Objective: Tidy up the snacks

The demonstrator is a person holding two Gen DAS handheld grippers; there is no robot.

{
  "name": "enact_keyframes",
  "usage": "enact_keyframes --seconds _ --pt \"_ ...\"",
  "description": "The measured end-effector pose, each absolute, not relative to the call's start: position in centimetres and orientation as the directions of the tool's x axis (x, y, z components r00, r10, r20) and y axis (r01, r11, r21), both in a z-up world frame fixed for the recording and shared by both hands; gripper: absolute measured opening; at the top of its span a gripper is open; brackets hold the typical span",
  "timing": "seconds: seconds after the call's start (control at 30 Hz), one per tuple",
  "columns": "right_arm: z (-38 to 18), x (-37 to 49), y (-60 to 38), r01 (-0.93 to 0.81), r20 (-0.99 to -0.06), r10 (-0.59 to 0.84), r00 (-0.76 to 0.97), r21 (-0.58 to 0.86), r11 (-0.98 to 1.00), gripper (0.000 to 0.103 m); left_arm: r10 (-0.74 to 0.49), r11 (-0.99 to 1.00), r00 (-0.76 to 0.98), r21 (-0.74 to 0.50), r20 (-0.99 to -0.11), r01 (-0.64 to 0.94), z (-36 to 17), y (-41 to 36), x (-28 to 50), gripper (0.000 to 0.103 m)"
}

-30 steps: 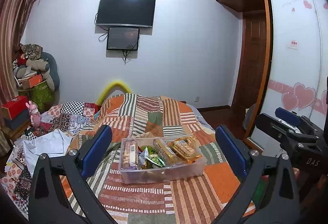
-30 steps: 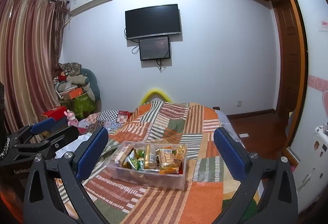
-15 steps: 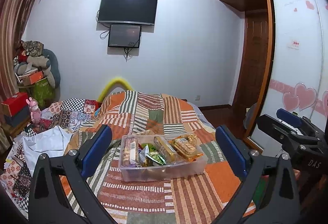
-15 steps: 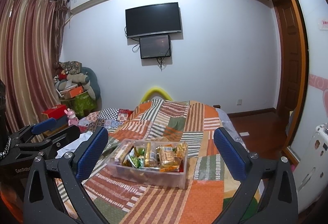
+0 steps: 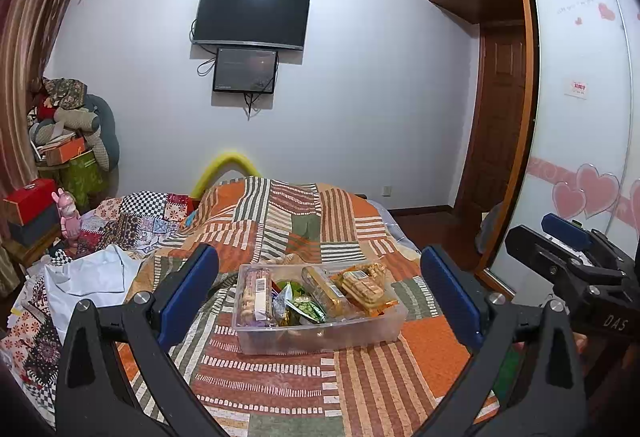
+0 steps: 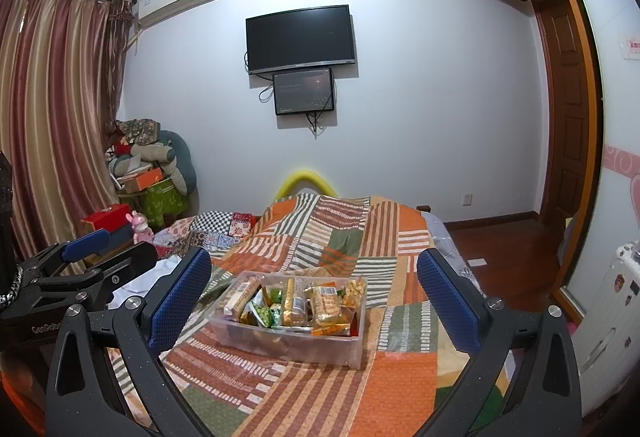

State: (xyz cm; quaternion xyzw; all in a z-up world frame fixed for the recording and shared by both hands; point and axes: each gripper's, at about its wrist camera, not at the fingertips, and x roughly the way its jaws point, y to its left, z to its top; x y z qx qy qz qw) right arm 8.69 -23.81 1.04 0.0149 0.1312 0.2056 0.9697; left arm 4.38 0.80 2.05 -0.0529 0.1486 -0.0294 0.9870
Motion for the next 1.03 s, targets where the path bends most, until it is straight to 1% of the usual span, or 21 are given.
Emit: enact_keyframes --seconds 1.03 --pt "1.10 8.79 -23.74 -0.395 -0.259 0.404 0.877 0.089 0.914 0.103 -0.106 0.988 0.947 -0.139 -0.305 0.066 1.69 0.63 4.68 0.102"
